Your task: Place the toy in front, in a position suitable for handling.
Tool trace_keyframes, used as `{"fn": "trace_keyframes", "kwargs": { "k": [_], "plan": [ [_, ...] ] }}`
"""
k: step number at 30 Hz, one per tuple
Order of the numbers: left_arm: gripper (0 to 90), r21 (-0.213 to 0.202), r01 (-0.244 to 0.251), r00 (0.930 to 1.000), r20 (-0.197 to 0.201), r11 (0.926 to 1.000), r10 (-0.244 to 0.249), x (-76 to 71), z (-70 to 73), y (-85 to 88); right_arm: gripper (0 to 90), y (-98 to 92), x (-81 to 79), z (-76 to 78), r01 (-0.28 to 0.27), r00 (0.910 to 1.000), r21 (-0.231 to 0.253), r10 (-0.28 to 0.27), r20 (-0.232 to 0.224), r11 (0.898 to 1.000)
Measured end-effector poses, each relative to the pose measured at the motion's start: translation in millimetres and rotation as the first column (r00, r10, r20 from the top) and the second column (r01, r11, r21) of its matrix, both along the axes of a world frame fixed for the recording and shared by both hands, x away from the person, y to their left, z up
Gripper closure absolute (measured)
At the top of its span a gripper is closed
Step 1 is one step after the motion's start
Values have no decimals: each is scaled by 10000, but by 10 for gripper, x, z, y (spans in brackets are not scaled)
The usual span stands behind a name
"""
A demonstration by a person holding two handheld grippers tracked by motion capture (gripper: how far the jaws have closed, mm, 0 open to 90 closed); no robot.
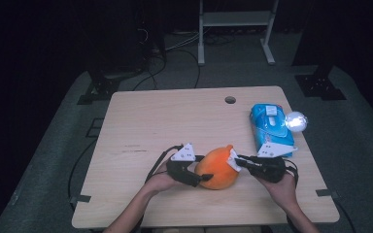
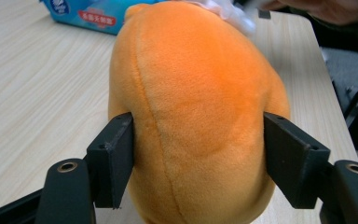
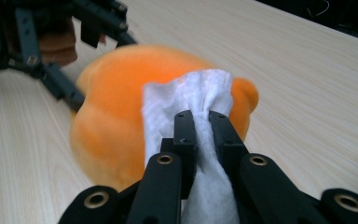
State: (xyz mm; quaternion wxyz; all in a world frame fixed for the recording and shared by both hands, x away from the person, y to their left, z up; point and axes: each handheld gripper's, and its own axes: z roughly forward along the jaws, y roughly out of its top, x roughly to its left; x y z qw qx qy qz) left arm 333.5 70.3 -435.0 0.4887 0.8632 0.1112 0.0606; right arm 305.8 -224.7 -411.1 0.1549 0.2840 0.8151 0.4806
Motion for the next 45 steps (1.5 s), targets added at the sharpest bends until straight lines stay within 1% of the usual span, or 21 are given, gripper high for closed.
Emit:
{"fn": "trace_keyframes", "kwargs": {
  "k": [5,9,11,14,15,18,19,20,22,24,26,28,30,32,34,36,38,39,40,42,45],
  "plan": [
    [311,293,336,9977,577,9990,-353,-73,28,-53,818,-35,194,26,249,9994,595,-235,-244,9979],
    [310,344,403,9965,712,9986,-427,-95,37,-71,820,-78,318,-10,441,9977,896,-392,-556,9950],
    [305,380,397,9966,712,9985,-423,-93,42,-76,821,-87,326,-19,443,9971,960,-381,-652,9944],
    [298,394,401,9966,702,9984,-428,-97,43,-91,821,-9,225,54,274,9996,530,-268,-116,9982],
    [297,404,424,9961,760,9983,-454,-99,45,-100,822,29,190,86,143,9999,523,-142,-21,9985],
    [297,394,428,9957,800,9983,-459,-117,52,-131,822,189,111,176,-525,9985,522,515,201,9973],
    [297,522,465,9948,886,9976,-510,-116,58,-131,822,260,94,196,-763,9968,468,751,269,9960],
    [296,469,420,9953,849,9980,-459,-121,54,-132,821,333,78,212,-968,9950,359,958,294,9946],
    [290,435,371,9962,773,9984,-403,-110,47,-110,821,440,73,234,-1125,9923,-113,1130,515,9936],
    [263,189,353,9984,443,9992,-361,-83,39,-80,821,441,107,232,-1119,9933,-122,1122,287,9936],
    [189,-238,203,9994,-264,9995,-209,-25,36,-59,821,400,142,195,-1079,9942,1,1079,28,9942],
    [103,-355,-182,9944,-1049,9992,144,33,20,-56,821,344,141,156,-1038,9945,156,1040,-90,9945],
    [72,-513,-264,9863,-1637,9983,177,59,-18,-81,821,289,132,137,-1013,9946,364,1020,-194,9942],
    [68,-362,-140,9840,-1778,9992,74,52,-43,-128,820,257,117,129,-1001,9945,477,1014,-253,9938],
    [75,-68,-38,9874,-1584,10000,27,31,-54,-170,820,255,88,131,-1019,9942,504,1034,-283,9935],
    [193,-109,3,9941,-1088,9999,-15,3,-22,-148,820,269,44,150,-982,9951,356,986,-94,9945],
    [325,-390,22,9994,-334,9992,-35,-30,42,-107,820,265,15,195,-868,9962,343,863,143,9956],
    [372,-551,52,10000,-71,9985,-56,-40,93,-87,820,261,-1,235,-768,9967,323,759,284,9965],
    [382,-660,74,9997,253,9978,-57,-45,150,-64,820,257,-7,279,-757,9963,337,742,432,9966],
    [394,-546,135,9962,869,9984,-87,-53,236,-17,821,265,-16,354,-680,9952,323,655,725,9972],
    [397,-246,61,9930,1183,9997,-31,-62,202,-10,821,356,3,371,-834,9944,360,808,680,9959]
  ]
}}
